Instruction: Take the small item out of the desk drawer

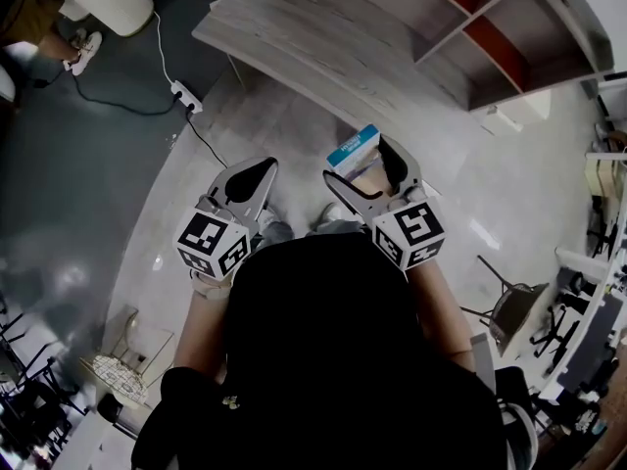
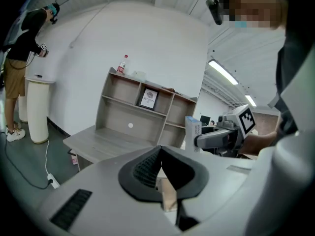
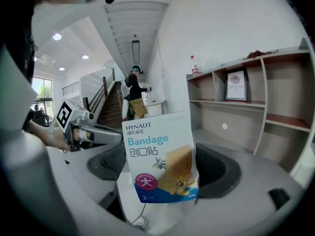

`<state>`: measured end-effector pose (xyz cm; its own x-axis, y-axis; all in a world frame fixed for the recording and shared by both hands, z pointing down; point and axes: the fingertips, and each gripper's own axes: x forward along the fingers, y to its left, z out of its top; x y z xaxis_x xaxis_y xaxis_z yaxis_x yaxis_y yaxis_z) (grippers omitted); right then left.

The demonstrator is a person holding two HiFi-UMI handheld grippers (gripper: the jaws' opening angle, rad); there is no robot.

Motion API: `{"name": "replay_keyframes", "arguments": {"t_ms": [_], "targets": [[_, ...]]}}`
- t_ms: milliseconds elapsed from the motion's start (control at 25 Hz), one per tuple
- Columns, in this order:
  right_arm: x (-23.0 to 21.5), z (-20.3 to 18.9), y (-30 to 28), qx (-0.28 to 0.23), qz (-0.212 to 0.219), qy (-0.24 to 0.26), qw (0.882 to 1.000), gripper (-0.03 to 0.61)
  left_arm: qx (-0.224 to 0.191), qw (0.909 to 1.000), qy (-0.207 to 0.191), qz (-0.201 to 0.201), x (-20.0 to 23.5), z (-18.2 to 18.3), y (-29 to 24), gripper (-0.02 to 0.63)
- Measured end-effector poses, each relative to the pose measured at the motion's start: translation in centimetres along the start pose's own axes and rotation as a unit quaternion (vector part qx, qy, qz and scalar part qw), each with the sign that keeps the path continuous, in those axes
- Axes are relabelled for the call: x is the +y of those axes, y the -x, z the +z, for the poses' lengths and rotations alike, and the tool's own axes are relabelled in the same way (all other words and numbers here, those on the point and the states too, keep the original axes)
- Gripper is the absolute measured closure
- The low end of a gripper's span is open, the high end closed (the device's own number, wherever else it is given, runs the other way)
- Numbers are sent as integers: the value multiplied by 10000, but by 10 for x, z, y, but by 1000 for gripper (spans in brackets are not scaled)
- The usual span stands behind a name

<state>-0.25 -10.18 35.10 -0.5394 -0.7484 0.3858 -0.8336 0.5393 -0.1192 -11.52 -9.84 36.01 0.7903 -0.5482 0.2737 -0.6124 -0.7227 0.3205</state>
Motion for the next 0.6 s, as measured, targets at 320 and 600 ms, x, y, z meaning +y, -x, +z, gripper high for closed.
{"name": "replay_keyframes", "arguments": {"t_ms": [320,600], "targets": [[9,57,16,-896,225,122,9956,149,-382,9991,-160,43,4,33,4,604],[10,80,20,-1382,331,147,9897,149,-668,9971,-363,-60,2,55,5,604]]}}
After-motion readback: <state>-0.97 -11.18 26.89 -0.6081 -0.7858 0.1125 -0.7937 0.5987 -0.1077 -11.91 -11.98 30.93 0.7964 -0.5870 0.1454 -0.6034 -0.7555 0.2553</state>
